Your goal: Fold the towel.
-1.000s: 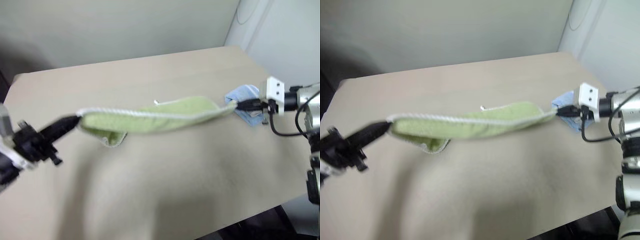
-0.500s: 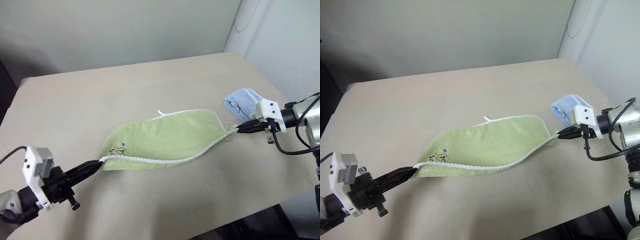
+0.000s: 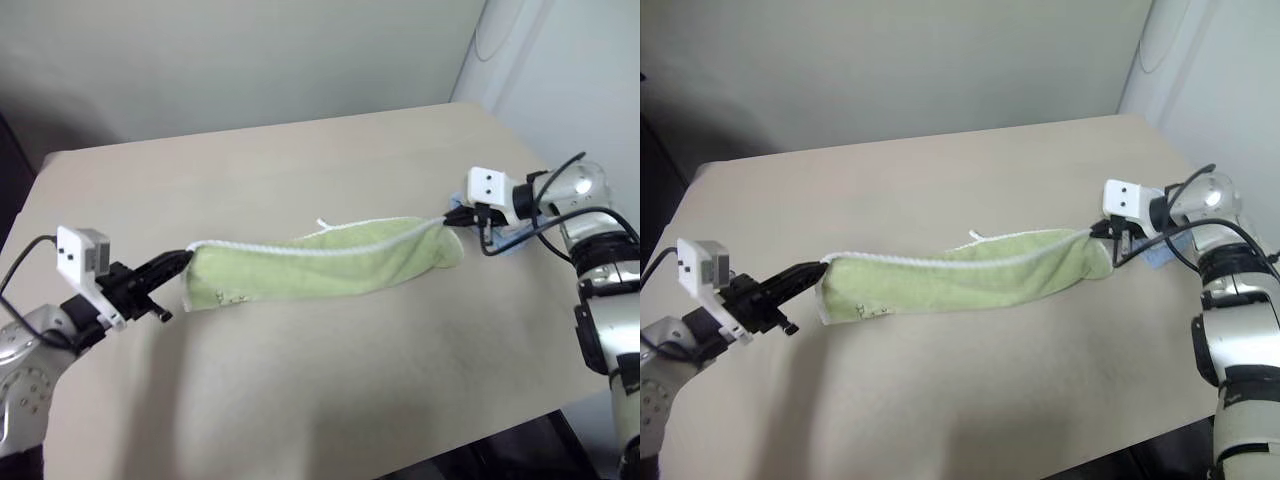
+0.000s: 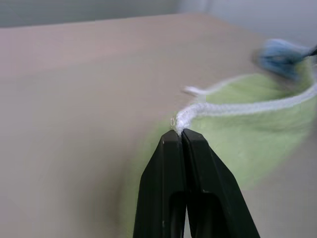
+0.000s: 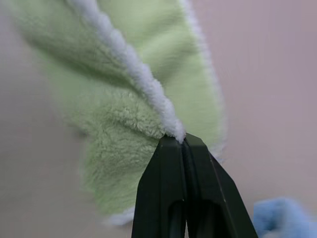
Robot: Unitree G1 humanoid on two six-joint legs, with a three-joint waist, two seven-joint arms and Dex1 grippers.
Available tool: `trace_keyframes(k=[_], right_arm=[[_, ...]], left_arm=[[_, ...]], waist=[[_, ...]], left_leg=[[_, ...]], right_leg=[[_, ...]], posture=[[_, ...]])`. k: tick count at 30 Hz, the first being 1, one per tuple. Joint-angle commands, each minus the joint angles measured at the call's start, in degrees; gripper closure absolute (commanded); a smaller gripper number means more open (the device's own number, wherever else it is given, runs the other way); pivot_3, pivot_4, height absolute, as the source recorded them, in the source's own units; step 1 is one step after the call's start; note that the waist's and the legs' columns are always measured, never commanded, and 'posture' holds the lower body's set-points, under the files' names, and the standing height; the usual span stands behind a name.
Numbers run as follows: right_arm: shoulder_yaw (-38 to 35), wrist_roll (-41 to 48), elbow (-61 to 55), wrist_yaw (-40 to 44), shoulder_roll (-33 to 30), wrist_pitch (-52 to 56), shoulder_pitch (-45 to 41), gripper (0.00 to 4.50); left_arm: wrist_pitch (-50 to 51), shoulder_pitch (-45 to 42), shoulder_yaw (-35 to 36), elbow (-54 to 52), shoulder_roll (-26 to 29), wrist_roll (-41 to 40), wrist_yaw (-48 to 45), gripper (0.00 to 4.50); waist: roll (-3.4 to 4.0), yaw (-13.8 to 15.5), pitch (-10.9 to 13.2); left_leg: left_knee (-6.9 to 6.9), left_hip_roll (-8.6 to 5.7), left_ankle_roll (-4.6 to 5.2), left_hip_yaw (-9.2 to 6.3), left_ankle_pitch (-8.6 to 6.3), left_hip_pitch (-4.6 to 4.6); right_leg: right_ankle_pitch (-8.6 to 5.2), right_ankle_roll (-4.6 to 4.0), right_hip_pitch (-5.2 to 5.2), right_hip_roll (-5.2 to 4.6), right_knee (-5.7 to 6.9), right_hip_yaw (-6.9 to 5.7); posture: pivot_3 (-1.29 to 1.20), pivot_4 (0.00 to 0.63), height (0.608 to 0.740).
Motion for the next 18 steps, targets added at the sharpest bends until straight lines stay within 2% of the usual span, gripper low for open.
trace_keyframes(k=[1, 6, 10, 15, 18], right_arm=[[0.7, -3.6, 4.9, -6.2, 0.5, -2.9, -3.8, 4.50], [-0.1, -6.4, 8.8, -16.1, 0.7, -3.3, -10.8, 4.50], [-0.5, -8.0, 10.4, -22.0, -0.1, -2.9, -16.1, 4.50], [-1.1, -8.8, 11.5, -28.2, -1.0, -2.4, -19.9, 4.50], [-2.0, -8.2, 11.4, -28.6, -1.6, -2.7, -21.0, 4.50]], left_arm=[[-4.1, -5.2, -2.4, 5.0, -0.4, 3.9, 0.7, 4.49], [-6.4, -20.0, -1.5, 14.1, 0.1, 4.8, 3.8, 4.49], [-7.7, -32.0, -0.3, 23.0, 3.1, 5.4, 4.5, 4.49], [-12.1, -40.7, -0.3, 30.2, 6.5, 7.2, 2.8, 4.49], [-13.0, -44.0, 0.6, 33.3, 8.3, 7.1, 1.9, 4.49]], waist=[[-0.01, 0.1, 0.0], [-0.01, 0.2, 0.0], [-0.01, 0.1, 0.0], [-0.01, -0.5, 0.0], [-0.02, -0.6, 0.0]], left_leg=[[-0.04, -0.01, -0.02, -0.01, 0.01, -0.07], [0.09, -0.02, -0.20, -0.02, 0.12, -0.98], [-0.04, -0.02, -0.34, -0.04, 0.20, -1.06], [-0.23, -0.02, -0.35, -0.06, 0.21, -1.05], [-0.31, -0.02, -0.34, -0.07, 0.21, -1.17]], right_leg=[[0.00, -0.01, -0.06, -0.01, -0.03, -0.01], [0.04, 0.04, -0.91, -0.02, 0.02, -0.03], [0.07, 0.01, -1.11, -0.02, 0.09, -0.01], [0.06, 0.00, -1.16, -0.01, -0.06, 0.00], [0.06, 0.00, -1.33, -0.01, -0.09, 0.01]], posture=[[0.00, 0.150, 0.740], [0.00, 0.150, 0.740], [0.00, 0.150, 0.740], [0.00, 0.150, 0.740], [0.00, 0.150, 0.740]])
